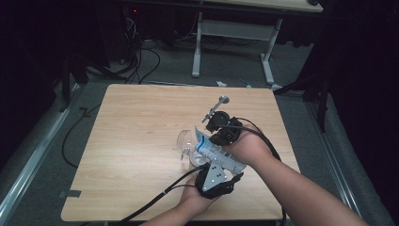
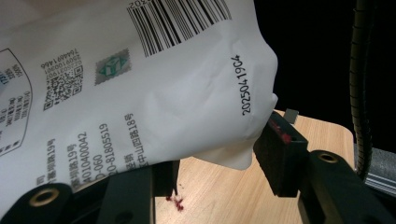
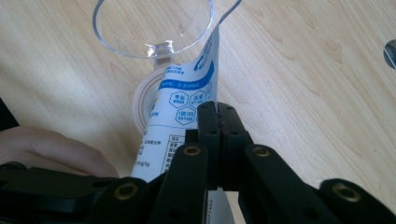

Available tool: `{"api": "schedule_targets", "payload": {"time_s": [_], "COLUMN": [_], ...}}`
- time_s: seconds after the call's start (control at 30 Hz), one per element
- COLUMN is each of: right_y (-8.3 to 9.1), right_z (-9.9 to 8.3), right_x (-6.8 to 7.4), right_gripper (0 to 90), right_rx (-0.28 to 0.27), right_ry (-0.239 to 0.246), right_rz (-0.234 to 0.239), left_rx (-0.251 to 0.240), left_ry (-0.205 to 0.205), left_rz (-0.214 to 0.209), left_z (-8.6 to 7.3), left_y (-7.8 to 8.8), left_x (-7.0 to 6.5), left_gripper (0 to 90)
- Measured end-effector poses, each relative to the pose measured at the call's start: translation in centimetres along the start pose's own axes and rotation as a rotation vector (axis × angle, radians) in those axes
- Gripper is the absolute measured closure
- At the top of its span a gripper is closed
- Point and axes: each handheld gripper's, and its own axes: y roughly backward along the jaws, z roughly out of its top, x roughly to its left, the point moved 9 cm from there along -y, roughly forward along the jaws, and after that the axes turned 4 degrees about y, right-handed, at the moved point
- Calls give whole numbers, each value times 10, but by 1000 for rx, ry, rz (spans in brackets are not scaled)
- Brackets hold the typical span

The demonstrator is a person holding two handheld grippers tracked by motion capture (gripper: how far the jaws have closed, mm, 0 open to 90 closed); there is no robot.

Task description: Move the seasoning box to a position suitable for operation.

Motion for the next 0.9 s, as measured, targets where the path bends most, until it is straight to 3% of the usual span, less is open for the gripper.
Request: {"api": "schedule_targets", "payload": {"time_s": [0.9], "right_y": [0], "right_z": [1], "right_x": [-1], "right_gripper": [900], "right_rx": [5], "right_ry": [10], "right_rz": [-3], "left_rx": [-5], "left_ry": [7], "left_rz": [-1], "left_z": [1], "left_y": [0], "left_x": [0], "left_gripper": [535]}}
